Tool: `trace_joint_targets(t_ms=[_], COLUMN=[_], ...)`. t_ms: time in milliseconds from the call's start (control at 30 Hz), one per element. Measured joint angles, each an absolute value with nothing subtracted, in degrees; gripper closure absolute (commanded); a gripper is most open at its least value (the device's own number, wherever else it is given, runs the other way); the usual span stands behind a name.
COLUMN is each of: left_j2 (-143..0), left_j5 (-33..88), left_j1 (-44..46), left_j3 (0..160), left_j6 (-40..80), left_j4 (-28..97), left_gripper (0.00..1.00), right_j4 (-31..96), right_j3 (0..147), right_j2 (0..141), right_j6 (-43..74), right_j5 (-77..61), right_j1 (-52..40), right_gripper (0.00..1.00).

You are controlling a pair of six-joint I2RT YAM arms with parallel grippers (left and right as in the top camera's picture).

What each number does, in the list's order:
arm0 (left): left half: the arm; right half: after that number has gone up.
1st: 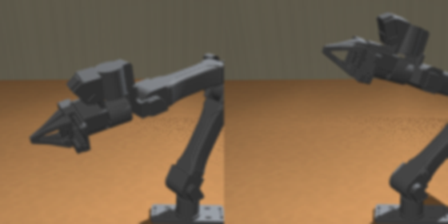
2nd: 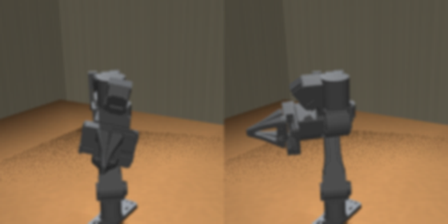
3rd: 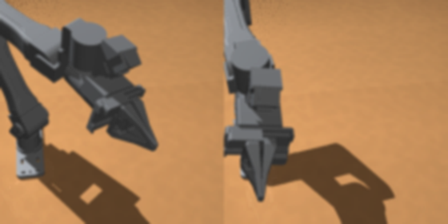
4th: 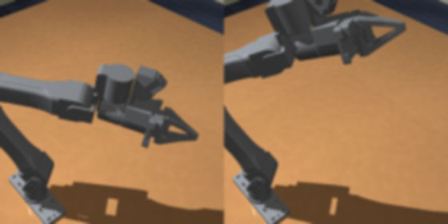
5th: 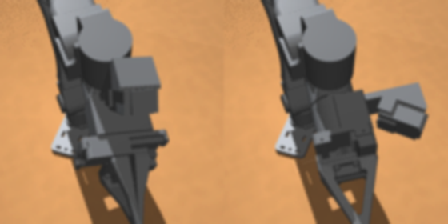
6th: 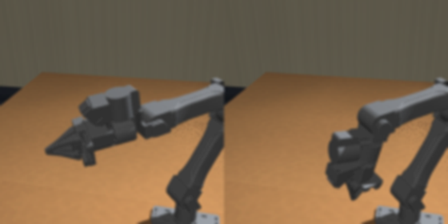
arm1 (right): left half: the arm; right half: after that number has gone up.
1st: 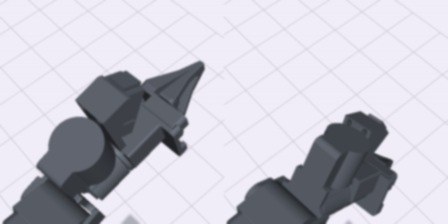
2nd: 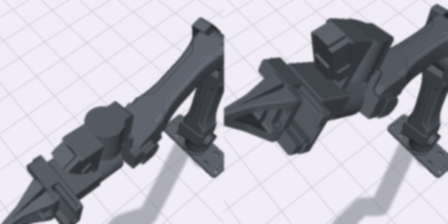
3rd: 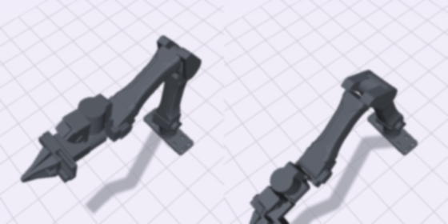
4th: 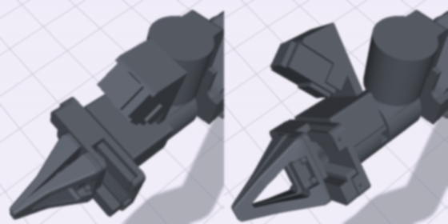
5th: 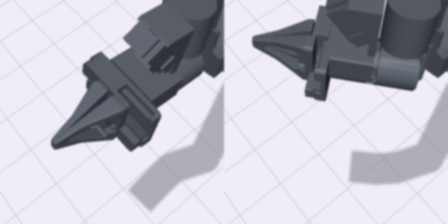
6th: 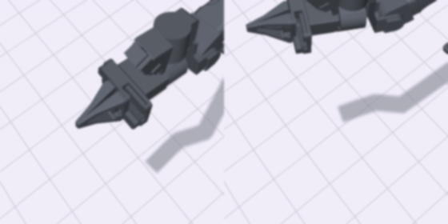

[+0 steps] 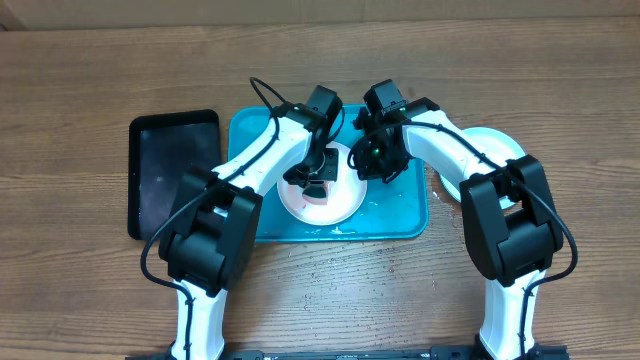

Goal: Clean dirty plates on tray and stack at the side
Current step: 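Scrub the white plate with the sponge in the left gripper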

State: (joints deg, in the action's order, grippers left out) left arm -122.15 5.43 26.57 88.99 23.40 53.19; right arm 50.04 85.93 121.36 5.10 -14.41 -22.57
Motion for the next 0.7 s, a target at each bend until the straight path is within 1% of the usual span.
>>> trace_joint_targets(t_ms=[200,367,700], left_j2=[-122.1,-122.1,-121.5], left_j5=[6.5,2.3,-0.3], left_j1=[25.8,26.9,27.8], left_j3=[89.0,89.2,87.6], left_j6=[22.3,22.4,25.0], left_j4=[55.2,57.2,54.7], left_gripper=[0.96,0.96,0.96], right_j4=[50.0,50.1,50.2], right_j3=[85.9,85.9,85.9], right_j2=[121.4,121.4,121.4], right_j6=[5.1,5.1,5.1], right_j5=[-14.7,-14.6,-14.6], right_j1=[-22.6,-22.6,-22.6], right_gripper=[0.96,0.96,0.96])
